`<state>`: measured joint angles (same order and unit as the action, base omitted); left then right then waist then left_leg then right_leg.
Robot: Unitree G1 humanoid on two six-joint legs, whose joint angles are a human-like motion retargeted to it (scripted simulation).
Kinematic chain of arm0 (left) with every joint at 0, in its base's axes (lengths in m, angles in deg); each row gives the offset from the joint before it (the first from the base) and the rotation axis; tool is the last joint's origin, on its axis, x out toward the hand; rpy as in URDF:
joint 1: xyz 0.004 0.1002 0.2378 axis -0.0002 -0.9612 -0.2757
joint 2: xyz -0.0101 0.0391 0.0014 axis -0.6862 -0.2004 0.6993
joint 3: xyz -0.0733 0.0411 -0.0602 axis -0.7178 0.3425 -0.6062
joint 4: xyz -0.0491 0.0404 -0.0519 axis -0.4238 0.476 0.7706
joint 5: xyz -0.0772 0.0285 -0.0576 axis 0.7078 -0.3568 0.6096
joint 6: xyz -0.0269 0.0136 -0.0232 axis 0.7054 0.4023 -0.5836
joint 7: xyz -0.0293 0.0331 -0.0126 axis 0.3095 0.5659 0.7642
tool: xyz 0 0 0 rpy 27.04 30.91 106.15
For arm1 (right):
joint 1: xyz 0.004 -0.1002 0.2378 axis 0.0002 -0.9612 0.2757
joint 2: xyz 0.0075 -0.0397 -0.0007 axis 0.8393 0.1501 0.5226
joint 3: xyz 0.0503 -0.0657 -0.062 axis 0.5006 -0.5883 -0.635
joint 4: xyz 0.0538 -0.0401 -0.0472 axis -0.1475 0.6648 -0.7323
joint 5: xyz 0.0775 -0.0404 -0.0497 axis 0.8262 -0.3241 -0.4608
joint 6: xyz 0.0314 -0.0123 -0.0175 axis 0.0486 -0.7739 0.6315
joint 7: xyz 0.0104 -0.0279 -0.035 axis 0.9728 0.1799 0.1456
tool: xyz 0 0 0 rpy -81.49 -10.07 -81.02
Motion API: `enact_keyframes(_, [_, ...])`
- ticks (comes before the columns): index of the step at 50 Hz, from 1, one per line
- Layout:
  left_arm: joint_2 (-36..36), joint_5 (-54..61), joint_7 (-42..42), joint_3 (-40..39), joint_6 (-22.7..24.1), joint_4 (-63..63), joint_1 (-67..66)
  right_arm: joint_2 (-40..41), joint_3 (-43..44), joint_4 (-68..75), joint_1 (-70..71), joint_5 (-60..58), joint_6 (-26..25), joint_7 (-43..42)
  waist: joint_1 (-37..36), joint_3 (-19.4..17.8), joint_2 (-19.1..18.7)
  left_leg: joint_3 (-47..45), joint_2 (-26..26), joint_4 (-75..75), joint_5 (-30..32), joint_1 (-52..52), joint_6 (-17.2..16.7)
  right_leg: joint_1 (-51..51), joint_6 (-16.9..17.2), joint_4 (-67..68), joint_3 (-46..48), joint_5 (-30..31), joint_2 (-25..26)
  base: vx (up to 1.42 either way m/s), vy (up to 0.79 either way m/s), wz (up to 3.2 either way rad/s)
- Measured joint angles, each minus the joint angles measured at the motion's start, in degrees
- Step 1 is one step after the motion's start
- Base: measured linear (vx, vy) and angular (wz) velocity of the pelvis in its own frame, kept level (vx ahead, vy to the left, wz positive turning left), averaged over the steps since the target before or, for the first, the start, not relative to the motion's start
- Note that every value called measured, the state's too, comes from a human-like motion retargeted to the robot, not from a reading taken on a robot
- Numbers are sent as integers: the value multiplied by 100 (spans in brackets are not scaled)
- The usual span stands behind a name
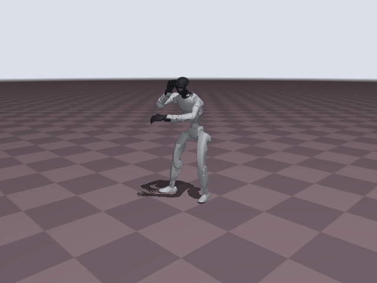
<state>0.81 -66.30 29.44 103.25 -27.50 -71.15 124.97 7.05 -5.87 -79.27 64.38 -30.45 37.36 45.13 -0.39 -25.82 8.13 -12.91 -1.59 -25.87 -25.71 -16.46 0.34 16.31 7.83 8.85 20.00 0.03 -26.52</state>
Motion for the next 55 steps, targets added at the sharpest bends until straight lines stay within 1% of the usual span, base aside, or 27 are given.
enact_keyframes(3, [414,-4,-250,3,42,-195,-371,-173,-445,954,831,-248,-250,-179,-335,28,98,192,-2,64,39,-52,-66,-24,-53,48,8,63,29,-4,4,54])
enact_keyframes(5, [634,33,-189,-13,106,-448,-566,-369,-905,1660,1393,-387,-407,-336,-522,28,129,361,8,128,87,-97,-102,-38,-102,85,-30,110,46,-3,2,75])
enact_keyframes(8, [841,39,216,-154,296,-1039,-754,-748,-1843,2775,2175,-463,-543,-583,-760,-29,110,659,31,232,181,-173,-144,-60,-188,174,-101,173,68,-3,0,88])
enact_keyframes(12, [974,-58,669,-538,566,-1917,-722,-1269,-3100,4215,2900,-305,-587,-746,-1034,-194,-13,1085,44,343,314,-254,-190,-89,-317,373,-183,248,110,-2,-1,91])
enact_keyframes(15, [1093,-178,814,-849,623,-2332,-500,-1604,-3625,5194,3047,-21,-645,-718,-1181,-280,-150,1407,30,422,423,-312,-194,-71,-445,573,-243,317,164,-1,-3,85])
enact_keyframes(17, [1171,-302,750,-989,573,-2407,-332,-1793,-3622,5705,2933,226,-728,-567,-1247,-292,-239,1616,10,492,502,-348,-174,-28,-539,722,-295,375,214,-1,-3,77])
enact_keyframes(20, [1204,-452,436,-1065,483,-2339,-143,-2043,-3307,6112,2616,568,-864,-212,-1308,-307,-350,1905,-26,639,628,-358,-113,37,-664,940,-396,465,300,0,-4,68])
enact_keyframes(23, [1161,-463,46,-1020,459,-2230,-138,-2219,-2867,5907,2177,723,-934,100,-1332,-317,-428,2146,-64,833,760,-328,-25,97,-759,1112,-507,546,388,0,-5,56])
enact_keyframes(27, [1139,-371,-367,-945,472,-2179,-310,-2276,-2272,4840,1467,738,-836,361,-1388,-330,-508,2381,-113,1105,915,-277,91,168,-870,1267,-573,630,460,0,-6,40])
enact_keyframes(30, [1145,-294,-657,-842,477,-2184,-445,-2180,-1895,3685,942,756,-667,484,-1508,-349,-567,2490,-164,1296,1009,-241,153,247,-959,1410,-510,736,456,0,-7,23])
enact_keyframes(33, [1159,-178,-775,-685,520,-2213,-562,-2030,-1715,2529,608,712,-484,478,-1730,-381,-658,2538,-252,1481,1077,-196,177,419,-996,1697,-409,963,426,-1,-6,9])
enact_keyframes(35, [1186,-71,-702,-596,591,-2236,-642,-1941,-1705,1885,547,611,-369,403,-1917,-397,-746,2540,-330,1600,1110,-167,167,591,-932,1956,-365,1161,418,-1,-6,0])
enact_keyframes(38, [1256,69,-366,-543,779,-2236,-718,-1878,-1894,1326,815,282,-240,160,-2226,-397,-904,2501,-460,1738,1142,-147,94,886,-637,2286,-281,1390,438,-1,-7,-8])
enact_keyframes(41, [1329,69,123,-574,988,-2153,-672,-1900,-2304,1336,1447,-261,-222,-266,-2505,-397,-1026,2415,-545,1783,1129,-167,-32,1101,-362,2264,16,1323,373,0,-9,-16])
enact_keyframes(43, [1365,-6,490,-617,1086,-2060,-574,-1934,-2666,1640,1953,-622,-296,-647,-2637,-397,-1046,2334,-536,1757,1090,-200,-126,1146,-274,1939,401,1083,234,2,-12,-17])
enact_keyframes(46, [1403,-180,995,-686,1133,-1923,-394,-2008,-3121,2320,2528,-910,-491,-1228,-2691,-397,-946,2204,-398,1668,982,-249,-268,1039,-196,931,1134,508,-8,5,-18,-5])
enact_keyframes(49, [1484,-428,1385,-744,1118,-1785,-219,-2064,-3381,3072,2824,-841,-653,-1757,-2529,-397,-790,2143,-175,1534,799,-297,-385,913,74,-216,1636,-113,-157,11,-26,28])
enact_keyframes(50, [1517,-532,1473,-762,1103,-1740,-170,-2087,-3403,3290,2863,-774,-685,-1904,-2441,-397,-744,2137,-106,1487,727,-307,-413,893,207,-536,1700,-310,-183,14,-29,38])
enact_keyframes(52, [1575,-784,1506,-789,1072,-1646,-113,-2173,-3260,3509,2799,-650,-676,-2086,-2221,-397,-683,2132,-9,1382,579,-314,-431,919,483,-930,1533,-627,-192,15,-29,32])
enact_keyframes(53, [1597,-915,1470,-798,1067,-1593,-103,-2237,-3104,3510,2701,-607,-641,-2137,-2100,-397,-661,2125,27,1314,501,-316,-427,945,595,-1052,1363,-741,-183,15,-29,19])
enact_keyframes(55, [1612,-1107,1305,-788,1091,-1503,-121,-2394,-2651,3304,2382,-585,-552,-2148,-1846,-397,-653,2107,45,1159,349,-303,-414,980,714,-1194,963,-847,-117,15,-30,3])
